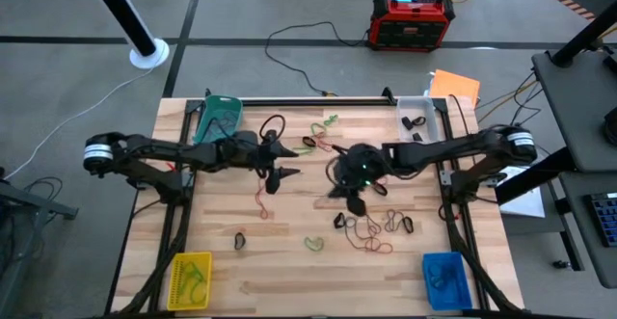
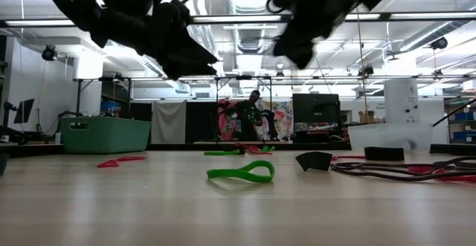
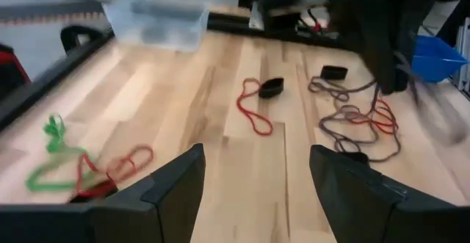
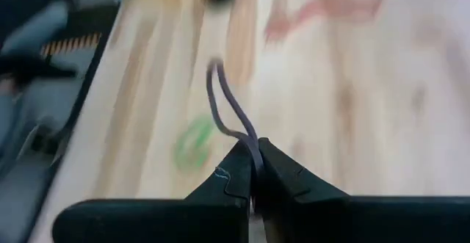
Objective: Sort rubber bands into baskets
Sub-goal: Put the violet rubber band into the blue bin
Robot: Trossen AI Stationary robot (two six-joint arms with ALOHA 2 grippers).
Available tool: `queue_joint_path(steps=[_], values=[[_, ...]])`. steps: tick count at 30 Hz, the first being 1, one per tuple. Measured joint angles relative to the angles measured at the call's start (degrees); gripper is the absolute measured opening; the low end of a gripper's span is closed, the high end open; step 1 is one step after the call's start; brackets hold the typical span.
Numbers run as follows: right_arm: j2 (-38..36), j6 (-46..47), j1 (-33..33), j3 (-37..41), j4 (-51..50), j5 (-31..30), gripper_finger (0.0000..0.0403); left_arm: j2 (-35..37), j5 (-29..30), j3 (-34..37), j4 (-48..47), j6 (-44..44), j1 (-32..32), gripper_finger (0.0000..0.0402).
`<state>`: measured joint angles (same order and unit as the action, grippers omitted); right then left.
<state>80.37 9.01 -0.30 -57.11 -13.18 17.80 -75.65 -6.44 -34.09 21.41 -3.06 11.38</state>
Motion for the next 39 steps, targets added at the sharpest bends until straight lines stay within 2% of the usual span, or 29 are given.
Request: queue_joint_path(steps=[3, 6, 10, 16, 22, 26, 31, 39], values=[[-1.93, 5.27, 3.41, -4.02, -13.88, 0.04, 0.0009, 0.49, 0.0, 0.0, 0.54, 0.53, 0.0, 0.0228], [-2.42, 14.3, 7.48, -8.53, -27.48, 0.03, 0.0009, 0.51, 0.0, 0.0, 0.79, 0.55, -0.02, 0.0224], [-2.42, 27.28, 14.37, -12.21, -38.38, 0.37, 0.0009, 0.15, 0.02, -0.02, 2.61, 0.62, -0.02, 0.0218], [-2.72, 41.72, 26.05, -10.84, -41.3, 2.61, 0.0009, 0.11, 0.0, -0.02, 3.55, 1.06, -0.02, 0.0215], [-2.7, 64.95, 35.99, -5.82, -41.87, 9.43, 0.0009, 0.08, -0.02, -0.02, 3.51, 1.06, -0.02, 0.0215], [-2.68, 76.72, 41.13, -2.47, -41.99, 12.83, 0.0009, 0.06, -0.02, -0.02, 3.51, 1.06, -0.02, 0.0215], [-2.68, 86.33, 44.91, 0.34, -41.94, 13.78, 0.0009, 0.06, -0.04, -0.02, 3.51, 1.06, -0.02, 0.0215], [-2.64, 93.79, 46.45, 2.53, -42.12, 13.73, 0.0009, 0.03, -0.04, -0.02, 3.47, 1.03, -0.02, 0.0215]])
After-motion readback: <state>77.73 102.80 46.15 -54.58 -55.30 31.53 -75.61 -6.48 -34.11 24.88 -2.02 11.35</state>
